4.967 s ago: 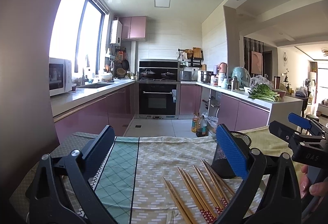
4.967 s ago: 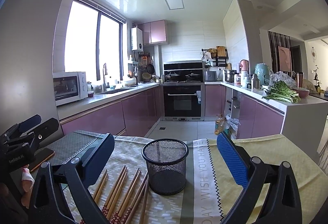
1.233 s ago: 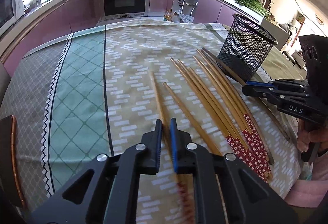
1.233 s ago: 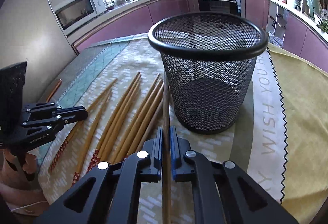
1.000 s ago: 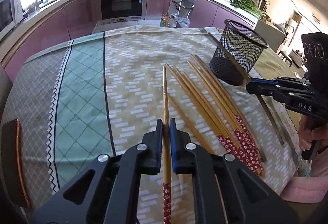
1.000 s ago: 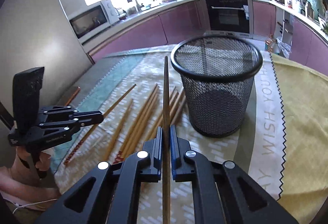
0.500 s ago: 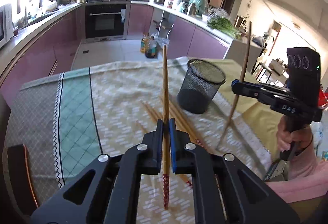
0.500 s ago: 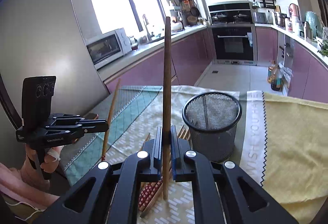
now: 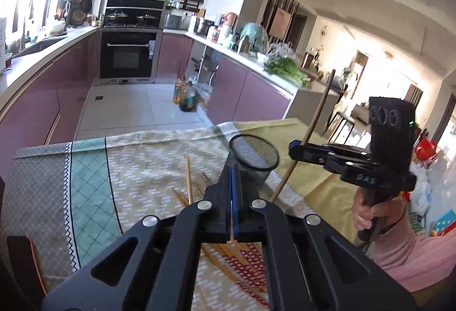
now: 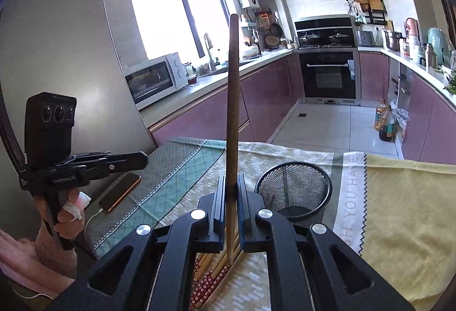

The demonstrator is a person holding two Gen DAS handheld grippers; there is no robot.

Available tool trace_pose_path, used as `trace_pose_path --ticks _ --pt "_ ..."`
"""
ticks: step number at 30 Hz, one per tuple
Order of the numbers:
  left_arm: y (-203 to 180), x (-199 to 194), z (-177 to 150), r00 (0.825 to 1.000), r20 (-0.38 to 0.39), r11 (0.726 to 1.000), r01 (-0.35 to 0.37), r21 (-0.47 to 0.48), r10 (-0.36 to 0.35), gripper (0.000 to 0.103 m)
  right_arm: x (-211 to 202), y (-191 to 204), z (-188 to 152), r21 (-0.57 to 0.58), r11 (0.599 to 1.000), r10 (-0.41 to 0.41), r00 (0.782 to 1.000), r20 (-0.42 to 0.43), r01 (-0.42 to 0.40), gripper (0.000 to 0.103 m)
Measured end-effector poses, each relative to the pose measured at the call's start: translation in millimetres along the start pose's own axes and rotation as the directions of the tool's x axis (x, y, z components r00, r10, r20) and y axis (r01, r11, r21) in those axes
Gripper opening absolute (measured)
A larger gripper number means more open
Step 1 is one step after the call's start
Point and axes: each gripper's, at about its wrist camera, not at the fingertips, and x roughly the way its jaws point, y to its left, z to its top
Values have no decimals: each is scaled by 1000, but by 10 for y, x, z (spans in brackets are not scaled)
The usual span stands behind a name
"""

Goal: Organize utensils
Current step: 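Lift the left tool's chopstick upright over the mesh cup while the right tool carries its own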

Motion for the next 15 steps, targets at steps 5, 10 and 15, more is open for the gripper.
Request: trace_pose_path --ticks 5,10,15 --pt "119 430 -184 987 -133 996 -83 23 85 8 89 -58 -57 25 1000 -4 999 -33 5 6" --pt "296 895 -271 960 -200 979 -182 93 197 29 132 -92 -109 34 999 -16 999 -46 17 6" --pt "483 1249 -173 941 -219 963 -233 135 258 31 149 -116 -160 34 999 -21 998 -55 23 6"
